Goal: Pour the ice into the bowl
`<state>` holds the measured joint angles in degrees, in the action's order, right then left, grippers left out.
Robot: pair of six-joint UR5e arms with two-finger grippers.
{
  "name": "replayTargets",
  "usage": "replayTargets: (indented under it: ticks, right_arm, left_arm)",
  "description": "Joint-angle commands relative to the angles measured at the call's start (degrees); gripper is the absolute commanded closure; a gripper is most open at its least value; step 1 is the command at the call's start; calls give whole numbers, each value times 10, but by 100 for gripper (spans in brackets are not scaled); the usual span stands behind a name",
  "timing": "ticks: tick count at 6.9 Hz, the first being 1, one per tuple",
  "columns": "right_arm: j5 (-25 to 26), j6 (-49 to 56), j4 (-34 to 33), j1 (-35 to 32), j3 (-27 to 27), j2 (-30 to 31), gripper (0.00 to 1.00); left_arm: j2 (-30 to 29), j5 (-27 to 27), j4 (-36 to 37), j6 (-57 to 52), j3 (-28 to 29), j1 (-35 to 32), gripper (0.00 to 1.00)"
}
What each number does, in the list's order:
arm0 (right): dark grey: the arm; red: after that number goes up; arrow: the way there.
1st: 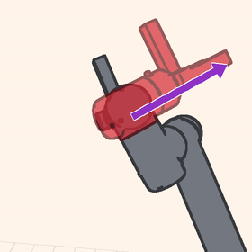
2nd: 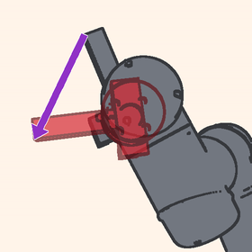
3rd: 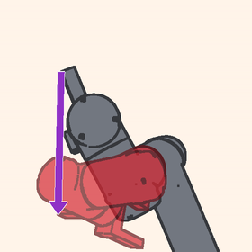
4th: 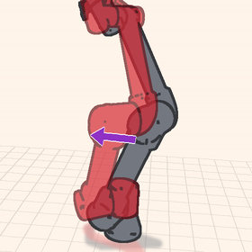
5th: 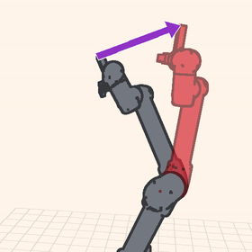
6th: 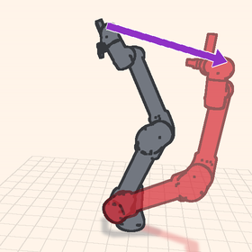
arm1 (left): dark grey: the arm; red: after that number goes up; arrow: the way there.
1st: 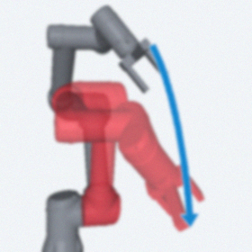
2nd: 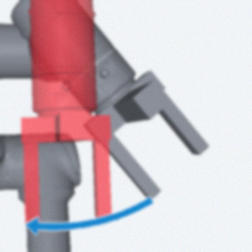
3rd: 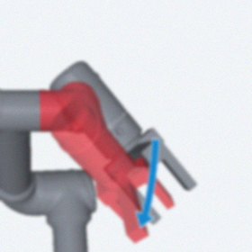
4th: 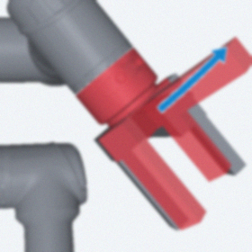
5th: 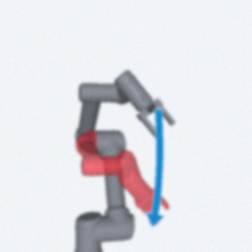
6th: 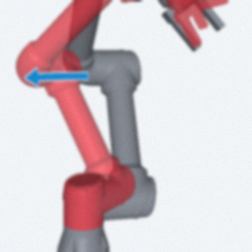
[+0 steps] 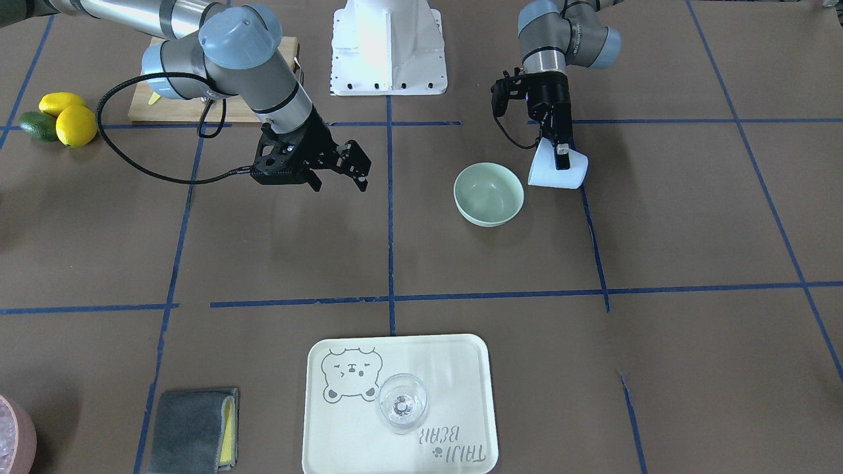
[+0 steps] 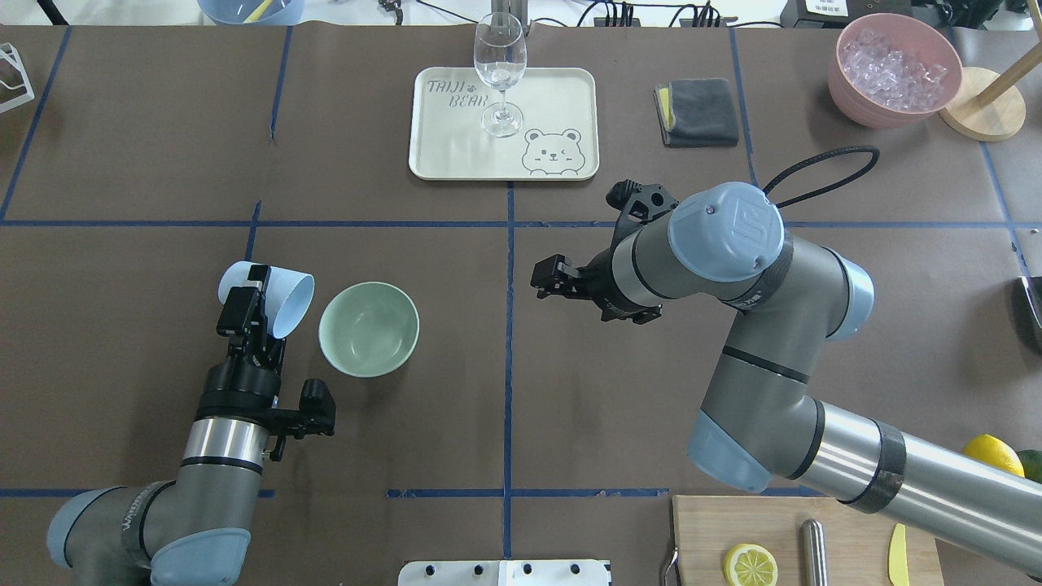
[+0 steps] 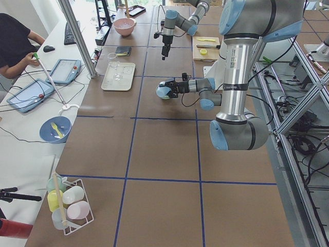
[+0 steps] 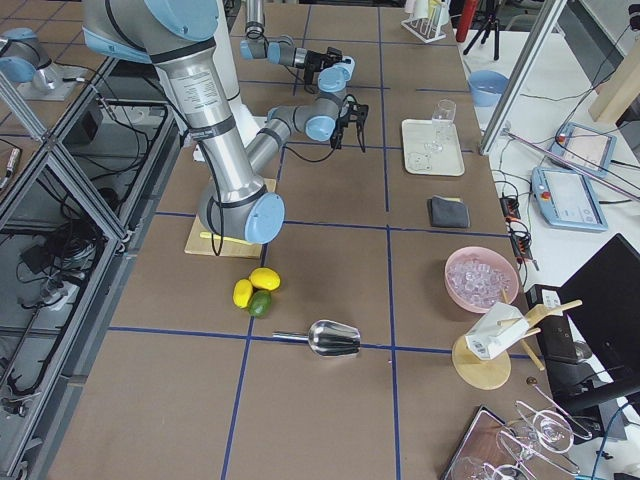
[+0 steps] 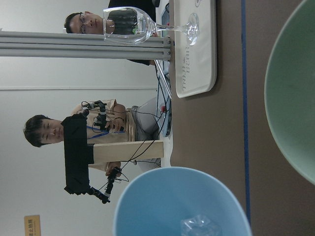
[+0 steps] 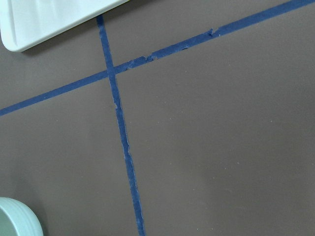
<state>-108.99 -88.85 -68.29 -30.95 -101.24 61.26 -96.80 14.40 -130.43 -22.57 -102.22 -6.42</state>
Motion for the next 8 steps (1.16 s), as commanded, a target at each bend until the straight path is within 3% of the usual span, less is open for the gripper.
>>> replayTargets:
  ticks: [1, 4, 8]
  right_arm:
    - [0, 0, 0, 0, -2, 0, 0]
    - [0, 0, 0, 0, -6, 0, 0]
    - [1, 0, 1, -1, -8, 0, 0]
  left_arm:
    - [-3, -15, 0, -72, 1, 0, 100]
    - [-7, -45, 0, -144, 6, 0, 100]
    - [-14, -47, 0, -169, 10, 1, 100]
